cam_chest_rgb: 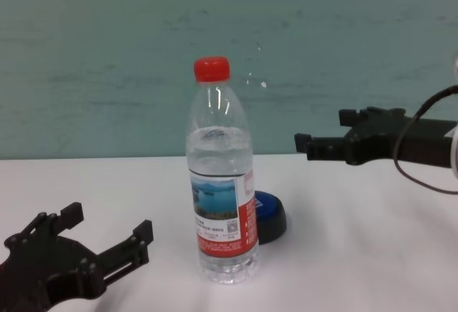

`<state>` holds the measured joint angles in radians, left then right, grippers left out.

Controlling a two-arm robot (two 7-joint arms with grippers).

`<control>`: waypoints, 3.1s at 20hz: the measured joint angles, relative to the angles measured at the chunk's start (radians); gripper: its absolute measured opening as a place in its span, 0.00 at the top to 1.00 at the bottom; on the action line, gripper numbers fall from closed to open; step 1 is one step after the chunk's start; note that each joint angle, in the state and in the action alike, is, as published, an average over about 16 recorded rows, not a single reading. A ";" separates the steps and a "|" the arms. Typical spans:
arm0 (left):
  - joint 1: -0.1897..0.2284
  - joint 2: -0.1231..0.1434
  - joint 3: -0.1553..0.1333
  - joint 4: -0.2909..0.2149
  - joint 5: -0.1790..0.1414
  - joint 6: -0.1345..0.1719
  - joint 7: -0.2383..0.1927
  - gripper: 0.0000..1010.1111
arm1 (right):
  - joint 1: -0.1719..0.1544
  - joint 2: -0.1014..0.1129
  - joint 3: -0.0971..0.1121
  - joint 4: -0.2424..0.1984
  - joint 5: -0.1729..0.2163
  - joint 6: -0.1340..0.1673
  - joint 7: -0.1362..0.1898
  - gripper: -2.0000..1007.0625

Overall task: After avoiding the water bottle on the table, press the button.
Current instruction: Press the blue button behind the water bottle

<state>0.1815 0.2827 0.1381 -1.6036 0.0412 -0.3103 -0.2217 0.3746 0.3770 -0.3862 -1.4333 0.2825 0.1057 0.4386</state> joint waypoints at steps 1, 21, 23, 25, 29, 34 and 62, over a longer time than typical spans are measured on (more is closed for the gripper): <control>0.000 0.000 0.000 0.000 0.000 0.000 0.000 0.01 | 0.006 -0.003 -0.004 0.011 0.001 -0.003 0.002 0.00; 0.000 0.000 0.000 0.000 0.000 0.000 0.000 0.01 | 0.159 -0.080 -0.087 0.237 -0.004 -0.079 0.078 0.00; 0.000 0.000 0.000 0.000 0.000 0.000 0.000 0.01 | 0.166 -0.083 -0.091 0.250 -0.004 -0.087 0.083 0.00; 0.000 0.000 0.000 0.000 0.000 0.000 0.000 0.01 | 0.172 -0.086 -0.095 0.262 -0.004 -0.093 0.086 0.00; 0.000 0.000 0.000 0.000 0.000 0.000 0.000 0.01 | 0.183 -0.088 -0.097 0.286 -0.005 -0.102 0.091 0.00; 0.000 0.000 0.000 0.000 0.000 0.000 0.000 0.01 | 0.197 -0.089 -0.094 0.319 -0.005 -0.109 0.095 0.00; 0.000 0.000 0.000 0.000 0.000 0.000 0.000 0.01 | 0.299 -0.153 -0.111 0.542 -0.027 -0.159 0.149 0.00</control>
<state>0.1815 0.2827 0.1381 -1.6036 0.0412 -0.3103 -0.2217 0.6735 0.2244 -0.4969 -0.8910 0.2551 -0.0532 0.5880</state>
